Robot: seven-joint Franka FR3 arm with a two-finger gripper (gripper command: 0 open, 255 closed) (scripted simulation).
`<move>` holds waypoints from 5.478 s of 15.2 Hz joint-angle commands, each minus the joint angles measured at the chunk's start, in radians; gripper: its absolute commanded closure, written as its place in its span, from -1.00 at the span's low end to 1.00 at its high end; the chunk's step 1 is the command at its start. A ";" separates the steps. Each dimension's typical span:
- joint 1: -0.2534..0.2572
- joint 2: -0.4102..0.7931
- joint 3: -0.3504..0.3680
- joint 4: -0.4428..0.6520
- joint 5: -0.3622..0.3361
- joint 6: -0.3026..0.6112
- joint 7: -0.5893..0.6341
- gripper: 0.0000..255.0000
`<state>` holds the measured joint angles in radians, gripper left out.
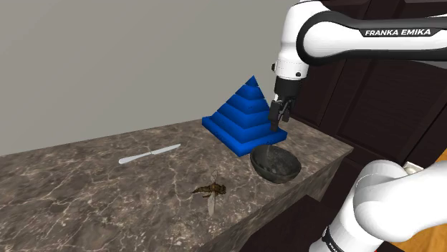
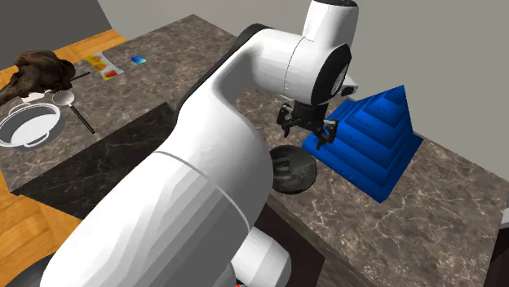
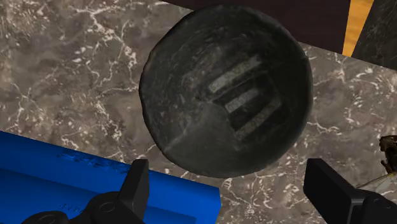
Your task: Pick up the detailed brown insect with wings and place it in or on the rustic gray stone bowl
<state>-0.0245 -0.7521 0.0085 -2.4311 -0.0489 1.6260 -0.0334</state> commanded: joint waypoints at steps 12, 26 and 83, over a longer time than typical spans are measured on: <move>0.097 0.168 0.175 -0.050 0.166 0.210 0.203 -1.00; 0.164 0.450 0.338 0.000 0.253 0.457 0.380 -1.00; 0.132 0.197 0.195 0.113 0.222 0.077 0.265 1.00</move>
<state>0.1135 -0.5309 0.2232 -2.3003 0.1797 1.7126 0.2558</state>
